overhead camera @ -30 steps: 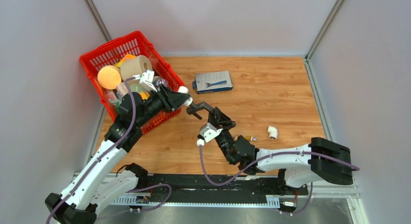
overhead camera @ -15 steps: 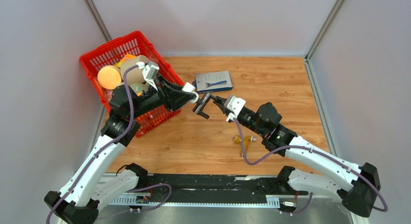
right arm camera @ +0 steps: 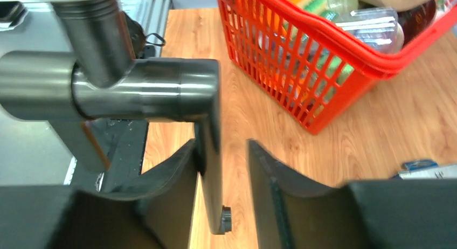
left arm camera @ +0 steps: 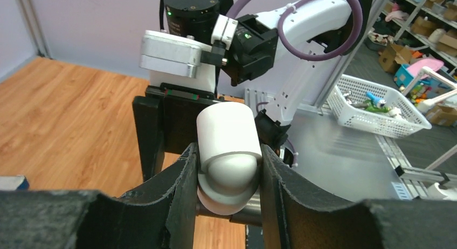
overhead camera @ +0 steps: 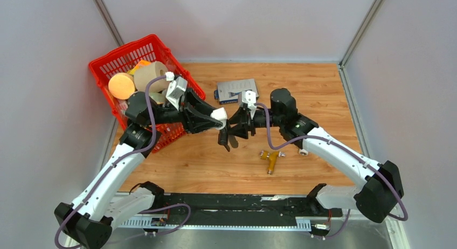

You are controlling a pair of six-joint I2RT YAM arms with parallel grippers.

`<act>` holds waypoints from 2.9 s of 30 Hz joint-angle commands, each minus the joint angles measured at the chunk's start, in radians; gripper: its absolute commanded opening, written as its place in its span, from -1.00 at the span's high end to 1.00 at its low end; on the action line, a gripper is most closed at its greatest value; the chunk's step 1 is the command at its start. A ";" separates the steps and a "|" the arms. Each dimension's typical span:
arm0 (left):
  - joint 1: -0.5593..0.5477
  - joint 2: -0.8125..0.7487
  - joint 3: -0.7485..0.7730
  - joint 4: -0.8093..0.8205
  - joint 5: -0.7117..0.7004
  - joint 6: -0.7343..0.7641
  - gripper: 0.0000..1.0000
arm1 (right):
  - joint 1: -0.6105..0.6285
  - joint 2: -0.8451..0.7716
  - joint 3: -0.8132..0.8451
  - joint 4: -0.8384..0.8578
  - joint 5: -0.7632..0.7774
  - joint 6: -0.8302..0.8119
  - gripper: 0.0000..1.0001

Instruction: Install the water faucets

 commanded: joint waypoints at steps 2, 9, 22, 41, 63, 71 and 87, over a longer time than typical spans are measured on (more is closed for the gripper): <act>-0.021 -0.079 0.012 -0.083 -0.133 0.032 1.00 | -0.007 -0.043 0.030 -0.008 0.234 -0.027 -0.12; -0.021 -0.110 -0.015 -0.217 -0.607 -0.078 1.00 | 0.036 -0.241 -0.146 0.192 0.613 -0.027 -0.16; -0.064 -0.061 0.003 -0.252 -0.833 -0.210 1.00 | 0.385 -0.413 -0.469 0.646 1.055 -0.246 -0.31; -0.135 -0.087 0.003 -0.323 -0.974 -0.216 1.00 | 0.740 0.204 -0.273 1.211 1.585 -0.784 -0.59; -0.138 -0.103 0.031 -0.323 -0.605 0.052 1.00 | 0.398 -0.228 -0.225 0.445 0.899 -0.101 0.72; -0.138 -0.106 -0.006 -0.142 -0.343 0.008 1.00 | 0.080 -0.276 -0.222 0.378 0.305 0.148 0.83; -0.138 -0.145 -0.025 -0.056 -0.063 0.014 1.00 | -0.199 -0.009 -0.078 0.352 -0.050 0.357 0.49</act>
